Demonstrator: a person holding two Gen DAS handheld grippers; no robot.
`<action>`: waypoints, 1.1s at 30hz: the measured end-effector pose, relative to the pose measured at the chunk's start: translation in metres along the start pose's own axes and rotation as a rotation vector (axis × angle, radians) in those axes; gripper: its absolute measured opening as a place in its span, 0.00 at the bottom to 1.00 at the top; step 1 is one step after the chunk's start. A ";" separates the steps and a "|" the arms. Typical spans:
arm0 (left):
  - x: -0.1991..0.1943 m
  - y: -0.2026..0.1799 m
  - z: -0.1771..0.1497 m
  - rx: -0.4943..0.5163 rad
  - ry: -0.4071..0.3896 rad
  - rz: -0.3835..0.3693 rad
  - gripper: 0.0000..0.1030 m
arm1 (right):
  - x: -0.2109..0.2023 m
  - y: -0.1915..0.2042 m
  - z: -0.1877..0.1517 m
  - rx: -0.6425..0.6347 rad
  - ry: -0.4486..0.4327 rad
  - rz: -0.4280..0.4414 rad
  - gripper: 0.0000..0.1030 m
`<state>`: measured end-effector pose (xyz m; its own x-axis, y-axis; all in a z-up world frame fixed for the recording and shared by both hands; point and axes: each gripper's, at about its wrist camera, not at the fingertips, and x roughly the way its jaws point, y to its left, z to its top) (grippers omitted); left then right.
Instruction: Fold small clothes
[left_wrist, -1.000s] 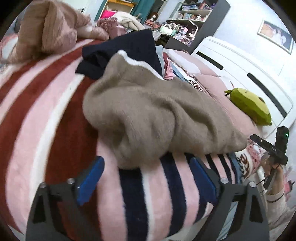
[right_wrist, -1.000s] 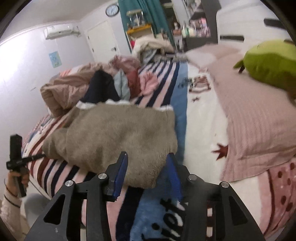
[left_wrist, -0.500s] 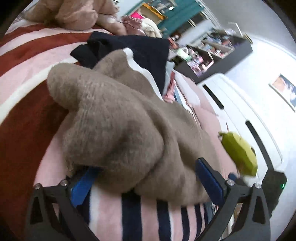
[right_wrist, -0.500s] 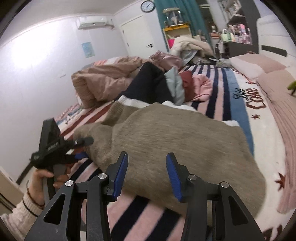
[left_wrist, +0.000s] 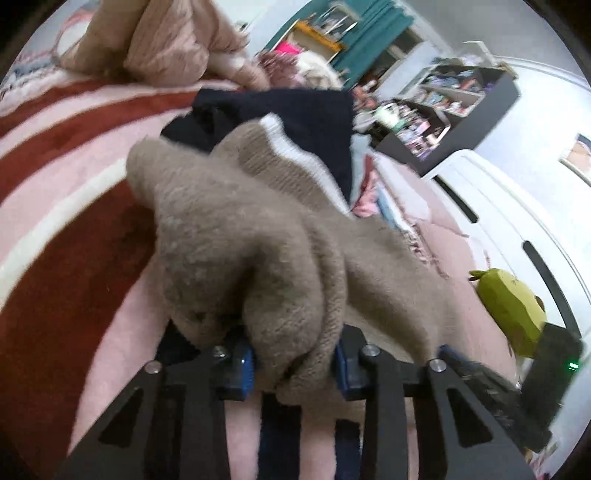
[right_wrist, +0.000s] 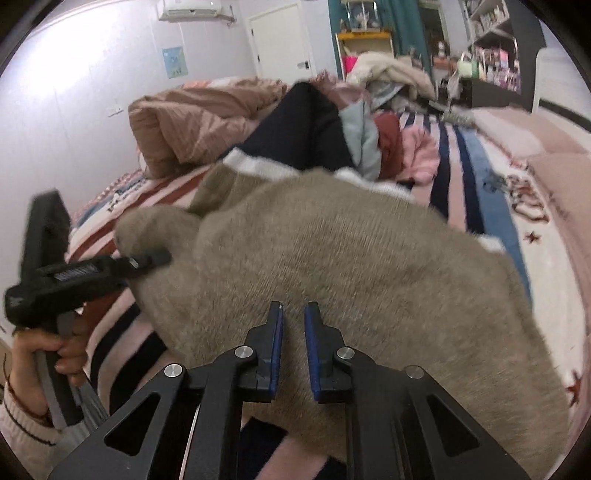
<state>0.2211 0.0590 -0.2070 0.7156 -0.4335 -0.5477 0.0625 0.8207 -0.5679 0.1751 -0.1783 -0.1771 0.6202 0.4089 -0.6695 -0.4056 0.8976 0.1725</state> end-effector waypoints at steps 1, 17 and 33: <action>-0.005 -0.001 -0.001 0.014 -0.017 -0.012 0.27 | 0.004 -0.001 -0.003 0.001 0.009 0.003 0.07; -0.014 -0.166 0.008 0.574 -0.101 -0.119 0.27 | -0.042 -0.049 -0.014 0.153 -0.082 0.056 0.07; 0.074 -0.254 -0.086 0.951 0.233 -0.200 0.27 | -0.157 -0.149 -0.052 0.308 -0.233 -0.085 0.07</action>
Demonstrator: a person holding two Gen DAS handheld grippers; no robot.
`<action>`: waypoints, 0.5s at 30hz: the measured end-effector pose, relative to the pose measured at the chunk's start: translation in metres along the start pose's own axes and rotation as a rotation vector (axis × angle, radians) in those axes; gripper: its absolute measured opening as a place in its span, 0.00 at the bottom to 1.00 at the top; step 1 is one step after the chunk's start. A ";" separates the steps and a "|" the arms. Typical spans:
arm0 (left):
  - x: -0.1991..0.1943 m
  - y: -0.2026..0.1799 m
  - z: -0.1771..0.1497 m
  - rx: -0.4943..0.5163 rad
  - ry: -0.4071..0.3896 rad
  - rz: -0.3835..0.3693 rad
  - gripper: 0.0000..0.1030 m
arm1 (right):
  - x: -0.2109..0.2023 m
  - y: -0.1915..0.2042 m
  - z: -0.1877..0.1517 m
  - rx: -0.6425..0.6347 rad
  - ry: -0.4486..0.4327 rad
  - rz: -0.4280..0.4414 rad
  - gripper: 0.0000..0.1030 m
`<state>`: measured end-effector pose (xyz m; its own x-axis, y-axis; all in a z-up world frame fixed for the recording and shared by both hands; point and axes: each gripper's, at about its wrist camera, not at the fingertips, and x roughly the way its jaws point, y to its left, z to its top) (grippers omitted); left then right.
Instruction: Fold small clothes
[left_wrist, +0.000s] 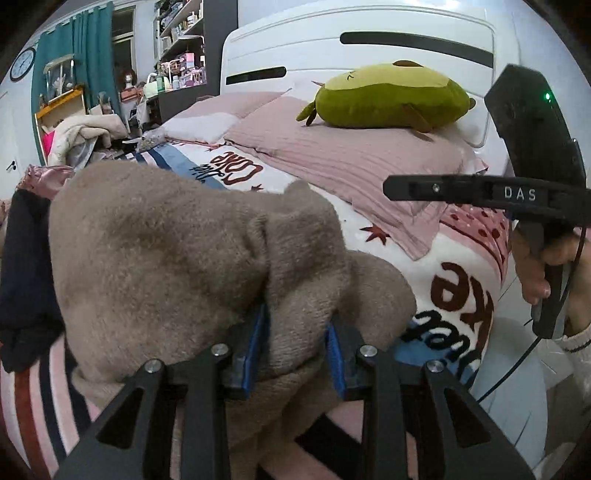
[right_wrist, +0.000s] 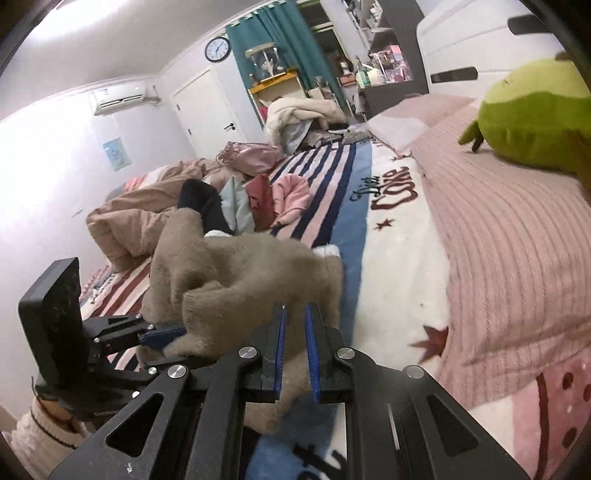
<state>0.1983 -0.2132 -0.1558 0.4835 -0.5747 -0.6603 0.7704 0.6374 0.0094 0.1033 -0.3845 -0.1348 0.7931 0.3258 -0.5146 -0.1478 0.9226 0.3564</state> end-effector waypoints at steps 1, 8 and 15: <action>-0.003 0.002 0.001 -0.018 -0.007 -0.019 0.30 | -0.002 0.000 0.000 0.003 0.003 0.002 0.07; -0.036 -0.007 -0.013 -0.044 -0.053 -0.057 0.73 | 0.001 0.004 0.012 0.004 -0.009 0.047 0.27; -0.099 0.009 -0.030 -0.133 -0.144 -0.050 0.77 | 0.021 0.052 0.034 -0.073 0.031 0.142 0.70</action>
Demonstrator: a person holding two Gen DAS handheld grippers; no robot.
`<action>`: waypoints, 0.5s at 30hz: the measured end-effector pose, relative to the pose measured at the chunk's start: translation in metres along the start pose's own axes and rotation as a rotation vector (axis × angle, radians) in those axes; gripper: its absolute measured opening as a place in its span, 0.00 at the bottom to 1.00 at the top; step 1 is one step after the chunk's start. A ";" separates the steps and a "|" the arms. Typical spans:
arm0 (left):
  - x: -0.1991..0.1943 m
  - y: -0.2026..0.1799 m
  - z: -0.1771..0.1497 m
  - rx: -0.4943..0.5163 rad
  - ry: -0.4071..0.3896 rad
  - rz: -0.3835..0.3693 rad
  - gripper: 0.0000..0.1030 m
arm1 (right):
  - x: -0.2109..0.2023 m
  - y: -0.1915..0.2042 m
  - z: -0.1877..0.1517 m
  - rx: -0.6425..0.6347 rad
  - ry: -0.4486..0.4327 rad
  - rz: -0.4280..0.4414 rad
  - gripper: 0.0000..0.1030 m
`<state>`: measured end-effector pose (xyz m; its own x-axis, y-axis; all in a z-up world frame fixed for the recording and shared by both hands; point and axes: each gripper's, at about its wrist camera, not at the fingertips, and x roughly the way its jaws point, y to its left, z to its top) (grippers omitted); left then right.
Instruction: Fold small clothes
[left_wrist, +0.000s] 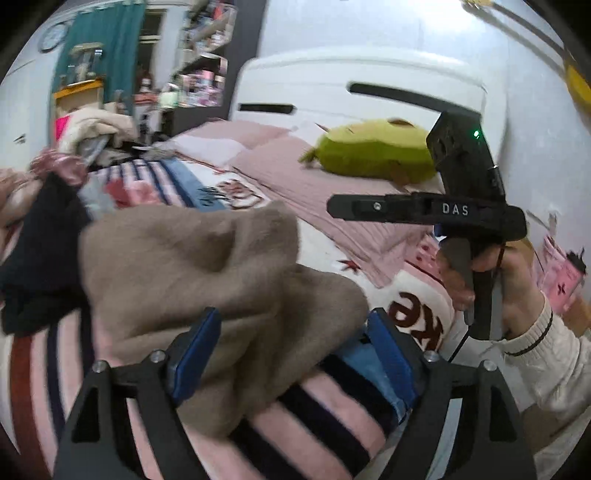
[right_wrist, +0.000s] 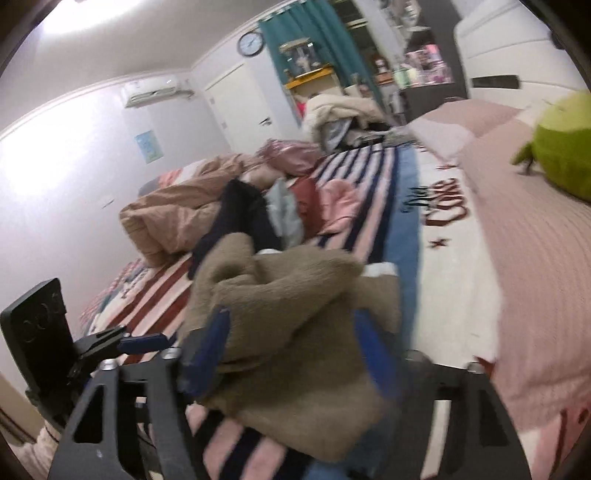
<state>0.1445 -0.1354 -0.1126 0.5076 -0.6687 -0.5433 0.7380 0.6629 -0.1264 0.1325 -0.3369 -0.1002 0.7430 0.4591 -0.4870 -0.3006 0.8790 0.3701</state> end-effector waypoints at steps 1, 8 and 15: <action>-0.011 0.008 -0.002 -0.013 -0.014 0.024 0.77 | 0.006 0.005 0.002 -0.015 0.009 0.004 0.72; -0.057 0.067 -0.023 -0.137 -0.062 0.154 0.79 | 0.055 0.057 0.030 -0.197 0.029 -0.007 0.75; -0.071 0.096 -0.038 -0.193 -0.092 0.186 0.80 | 0.136 0.079 0.033 -0.328 0.405 -0.020 0.75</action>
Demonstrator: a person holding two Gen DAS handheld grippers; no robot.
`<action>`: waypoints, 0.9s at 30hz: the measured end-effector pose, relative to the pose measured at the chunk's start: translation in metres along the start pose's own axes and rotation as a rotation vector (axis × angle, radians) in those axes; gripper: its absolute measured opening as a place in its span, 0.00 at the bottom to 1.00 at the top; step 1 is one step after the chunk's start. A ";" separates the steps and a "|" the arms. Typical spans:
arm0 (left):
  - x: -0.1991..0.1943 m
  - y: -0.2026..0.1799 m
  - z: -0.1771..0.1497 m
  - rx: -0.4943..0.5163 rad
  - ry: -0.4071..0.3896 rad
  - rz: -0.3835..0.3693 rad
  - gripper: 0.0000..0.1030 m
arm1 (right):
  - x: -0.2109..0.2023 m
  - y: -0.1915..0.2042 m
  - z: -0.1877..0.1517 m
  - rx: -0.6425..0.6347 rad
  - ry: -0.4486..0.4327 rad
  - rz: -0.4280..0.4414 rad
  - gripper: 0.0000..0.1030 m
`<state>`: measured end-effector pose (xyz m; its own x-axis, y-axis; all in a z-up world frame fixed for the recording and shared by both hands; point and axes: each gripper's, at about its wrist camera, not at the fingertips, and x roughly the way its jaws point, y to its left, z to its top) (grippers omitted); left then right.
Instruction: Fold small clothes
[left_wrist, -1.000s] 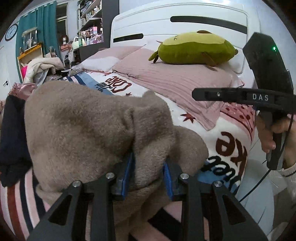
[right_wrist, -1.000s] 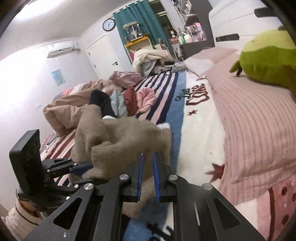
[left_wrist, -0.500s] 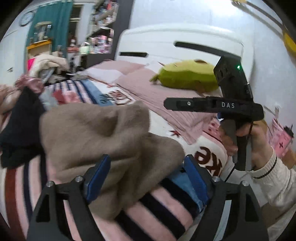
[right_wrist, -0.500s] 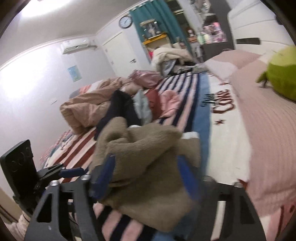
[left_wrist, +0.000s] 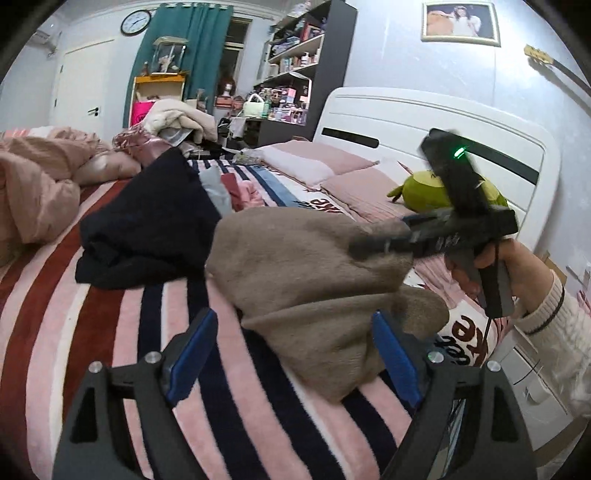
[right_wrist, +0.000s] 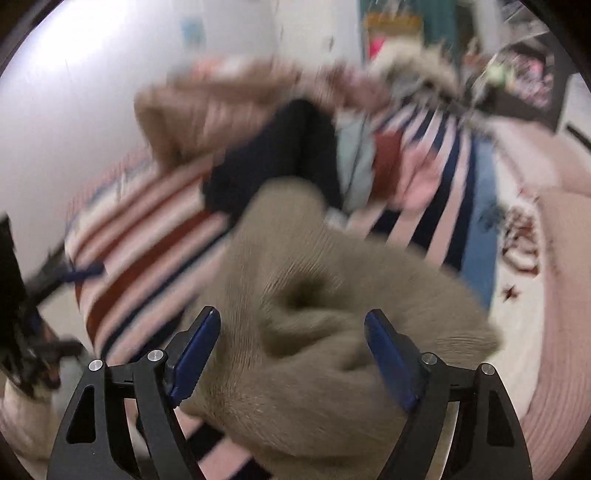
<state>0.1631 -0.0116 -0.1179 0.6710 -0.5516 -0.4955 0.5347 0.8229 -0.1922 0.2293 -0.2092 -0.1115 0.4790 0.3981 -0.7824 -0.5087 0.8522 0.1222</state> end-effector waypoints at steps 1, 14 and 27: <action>0.002 0.002 -0.001 -0.009 0.001 -0.003 0.80 | 0.007 0.000 -0.004 -0.005 0.030 0.001 0.63; 0.034 -0.013 0.009 -0.029 0.017 -0.078 0.80 | -0.071 -0.039 -0.086 0.153 -0.115 -0.114 0.06; 0.125 -0.067 0.013 -0.039 0.157 -0.216 0.80 | -0.081 -0.074 -0.181 0.345 -0.145 -0.032 0.06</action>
<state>0.2177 -0.1370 -0.1557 0.4538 -0.6899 -0.5639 0.6348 0.6945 -0.3388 0.0985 -0.3656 -0.1673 0.5999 0.3922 -0.6973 -0.2328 0.9195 0.3169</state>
